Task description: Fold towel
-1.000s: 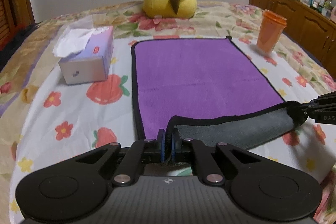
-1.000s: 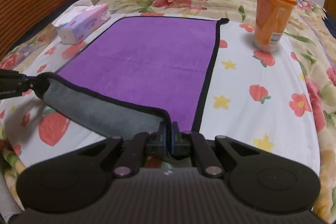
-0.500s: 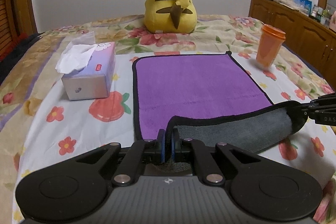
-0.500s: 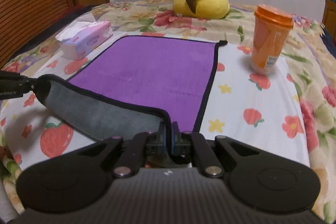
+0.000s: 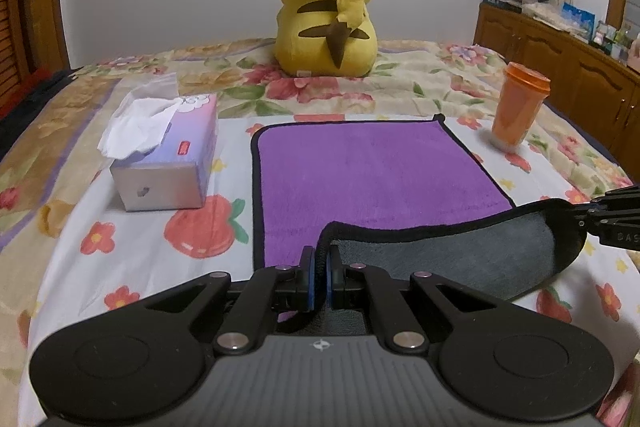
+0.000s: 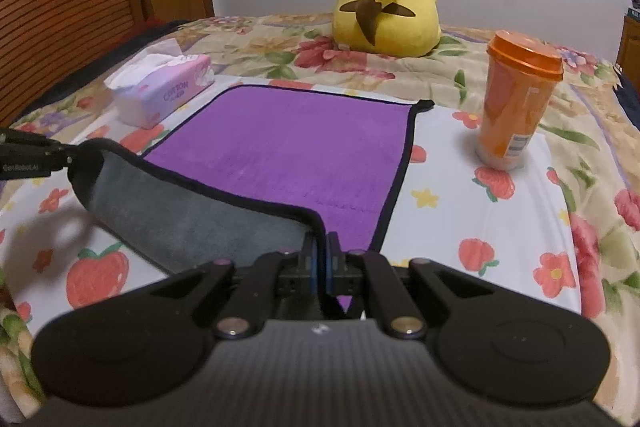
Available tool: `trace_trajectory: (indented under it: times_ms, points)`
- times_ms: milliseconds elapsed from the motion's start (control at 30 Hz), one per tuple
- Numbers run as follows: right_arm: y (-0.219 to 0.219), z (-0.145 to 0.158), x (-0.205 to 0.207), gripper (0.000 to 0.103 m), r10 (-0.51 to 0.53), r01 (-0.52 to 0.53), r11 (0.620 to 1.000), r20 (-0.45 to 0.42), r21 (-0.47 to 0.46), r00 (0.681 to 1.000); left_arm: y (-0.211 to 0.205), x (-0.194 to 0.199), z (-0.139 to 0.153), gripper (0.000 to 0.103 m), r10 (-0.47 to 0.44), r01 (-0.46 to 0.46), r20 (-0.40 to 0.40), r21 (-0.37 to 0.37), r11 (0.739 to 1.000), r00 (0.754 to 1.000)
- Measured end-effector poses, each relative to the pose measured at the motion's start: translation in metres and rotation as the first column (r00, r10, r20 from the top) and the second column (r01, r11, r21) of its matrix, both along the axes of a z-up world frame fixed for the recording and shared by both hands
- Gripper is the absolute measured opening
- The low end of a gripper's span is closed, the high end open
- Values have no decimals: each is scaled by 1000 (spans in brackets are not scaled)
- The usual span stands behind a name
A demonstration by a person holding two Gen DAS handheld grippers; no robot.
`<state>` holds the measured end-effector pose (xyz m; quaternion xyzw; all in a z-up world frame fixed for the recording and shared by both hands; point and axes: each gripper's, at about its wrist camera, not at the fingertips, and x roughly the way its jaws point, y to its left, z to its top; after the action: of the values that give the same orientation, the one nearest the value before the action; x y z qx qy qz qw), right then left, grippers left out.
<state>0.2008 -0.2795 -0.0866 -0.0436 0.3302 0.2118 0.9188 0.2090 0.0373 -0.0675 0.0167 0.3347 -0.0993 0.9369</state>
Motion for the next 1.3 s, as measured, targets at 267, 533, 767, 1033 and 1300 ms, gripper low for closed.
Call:
trace_trajectory:
  times_ms: [267, 533, 767, 1033, 1300]
  points:
    - [-2, 1, 7, 4, 5, -5, 1000, 16, 14, 1000, -5, 0, 17, 8, -16, 17, 36, -33, 999, 999]
    - [-2, 8, 12, 4, 13, -14, 1000, 51, 23, 999, -7, 3, 27, 8, -24, 26, 68, -29, 999, 997]
    - [-3, 12, 17, 4, 17, -19, 1000, 78, 21, 997, -8, 13, 28, 8, -28, 29, 80, -11, 1000, 996]
    - [-1, 13, 25, 4, 28, -29, 1000, 109, 7, 994, -9, 24, 28, 8, -45, 45, 88, 3, 999, 995]
    - [-2, 13, 31, 4, 37, -38, 999, 119, 10, 992, -7, 39, 31, 8, -54, 55, 83, -9, 998, 995]
